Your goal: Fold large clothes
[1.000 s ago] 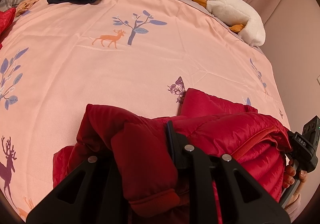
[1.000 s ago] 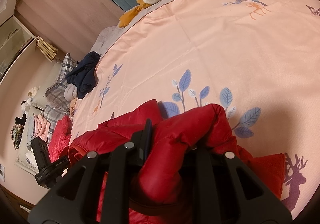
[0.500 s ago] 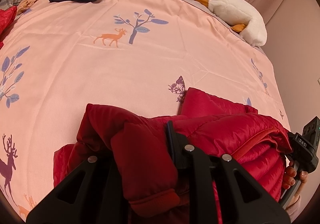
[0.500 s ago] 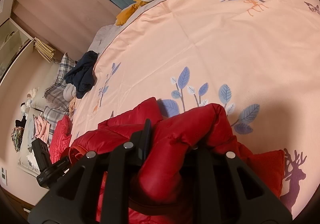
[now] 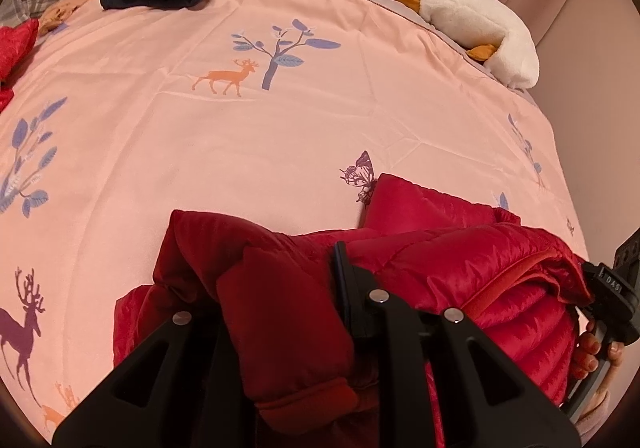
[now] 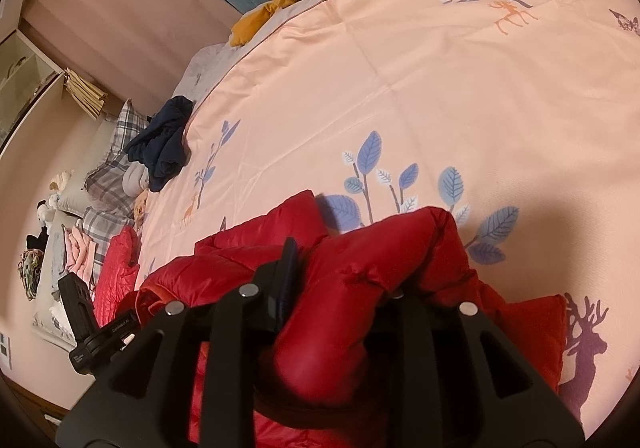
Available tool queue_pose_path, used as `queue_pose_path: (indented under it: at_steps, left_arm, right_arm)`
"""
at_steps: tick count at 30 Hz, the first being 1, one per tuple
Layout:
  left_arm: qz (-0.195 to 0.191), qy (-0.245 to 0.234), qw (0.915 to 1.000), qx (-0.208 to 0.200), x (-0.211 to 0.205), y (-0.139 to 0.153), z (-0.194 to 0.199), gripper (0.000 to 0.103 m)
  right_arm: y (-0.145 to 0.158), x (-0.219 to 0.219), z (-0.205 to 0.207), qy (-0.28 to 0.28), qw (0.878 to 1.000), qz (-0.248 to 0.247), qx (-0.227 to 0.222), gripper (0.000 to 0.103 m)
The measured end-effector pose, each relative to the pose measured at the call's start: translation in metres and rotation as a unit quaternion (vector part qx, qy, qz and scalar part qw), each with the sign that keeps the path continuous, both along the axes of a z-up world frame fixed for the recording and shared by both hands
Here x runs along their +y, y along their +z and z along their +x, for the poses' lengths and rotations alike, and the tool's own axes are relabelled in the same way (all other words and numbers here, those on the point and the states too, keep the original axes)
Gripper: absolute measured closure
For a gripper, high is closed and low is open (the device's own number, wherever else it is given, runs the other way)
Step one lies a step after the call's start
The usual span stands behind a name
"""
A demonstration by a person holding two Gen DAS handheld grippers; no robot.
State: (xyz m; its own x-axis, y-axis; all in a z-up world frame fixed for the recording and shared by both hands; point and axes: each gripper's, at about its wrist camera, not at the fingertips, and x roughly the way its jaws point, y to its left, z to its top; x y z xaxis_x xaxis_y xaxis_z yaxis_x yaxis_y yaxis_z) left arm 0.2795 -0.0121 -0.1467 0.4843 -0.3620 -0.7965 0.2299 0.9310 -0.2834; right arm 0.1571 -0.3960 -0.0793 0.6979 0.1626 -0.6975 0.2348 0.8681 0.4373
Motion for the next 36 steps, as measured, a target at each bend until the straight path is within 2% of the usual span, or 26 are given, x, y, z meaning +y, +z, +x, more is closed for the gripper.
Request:
queue_pose_path:
  at_steps: [7, 11, 23, 28, 36]
  left_arm:
    - [0.005, 0.004, 1.0000, 0.006, 0.000, 0.002, 0.000, 0.085]
    - [0.010, 0.006, 0.9999, 0.008, -0.001, 0.005, -0.001, 0.085]
    - [0.008, 0.010, 0.9999, 0.007, -0.001, 0.009, -0.007, 0.083]
    - [0.013, 0.007, 0.9999, -0.002, -0.001, 0.014, -0.012, 0.076]
    - [0.014, 0.008, 0.9999, -0.004, 0.000, 0.018, -0.016, 0.074]
  right_arm:
    - [0.005, 0.002, 0.000, 0.001, 1.000, -0.001, 0.003, 0.071]
    - [0.006, 0.001, -0.001, 0.004, 1.000, 0.013, -0.001, 0.057]
    - [0.009, 0.007, -0.001, 0.004, 1.000, 0.006, -0.001, 0.056]
    - [0.009, 0.007, -0.002, 0.004, 1.000, 0.005, -0.001, 0.054]
    - [0.012, 0.010, -0.004, 0.005, 1.000, 0.003, -0.002, 0.047]
